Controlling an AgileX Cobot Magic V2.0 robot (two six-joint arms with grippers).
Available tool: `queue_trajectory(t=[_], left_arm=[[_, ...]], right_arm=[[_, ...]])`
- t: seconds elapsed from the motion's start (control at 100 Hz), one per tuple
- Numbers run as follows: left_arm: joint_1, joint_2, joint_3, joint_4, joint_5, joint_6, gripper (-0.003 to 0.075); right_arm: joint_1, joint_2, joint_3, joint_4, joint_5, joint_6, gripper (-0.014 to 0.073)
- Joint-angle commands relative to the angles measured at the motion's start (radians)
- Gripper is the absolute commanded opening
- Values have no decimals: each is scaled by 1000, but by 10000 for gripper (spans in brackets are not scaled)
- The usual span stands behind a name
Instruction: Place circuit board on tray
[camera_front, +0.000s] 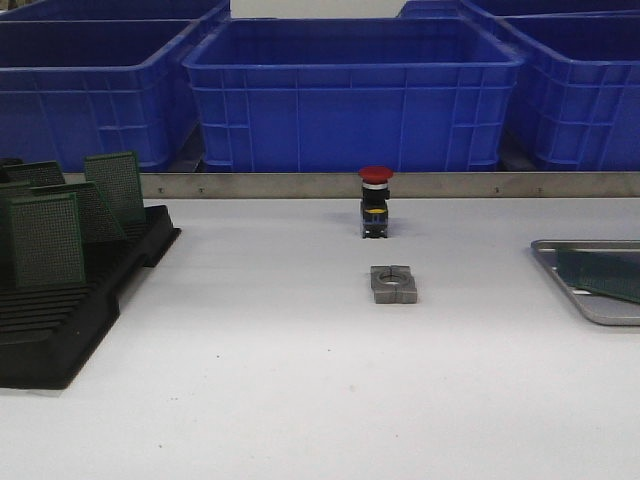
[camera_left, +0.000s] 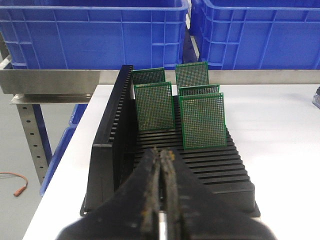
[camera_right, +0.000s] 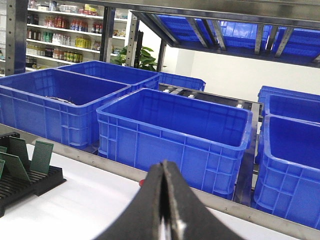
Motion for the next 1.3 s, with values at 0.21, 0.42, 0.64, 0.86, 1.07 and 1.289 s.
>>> queue_trajectory(t=[0.21,0.42,0.64,0.86,1.07,1.289], left_arm=[[2,-31,48,-12,-72,-12,-20],[2,-31,48,-12,-72,-12,-20],[2,-31,48,-12,-72,-12,-20],[2,-31,48,-12,-72,-12,-20],[2,-31,48,-12,-72,-12,-20],[2,-31,48,-12,-72,-12,-20]], right_arm=[[1,15,-26,24,-35,-7,-113],[1,15,-26,24,-35,-7,-113],[1,15,-26,24,-41,-7,-113],[-16,15,-18,-130,-111,111,-113],[-17,8,88,-719,-275,737,-113],[-17,-22,292,-1119,-524,1188,-113]])
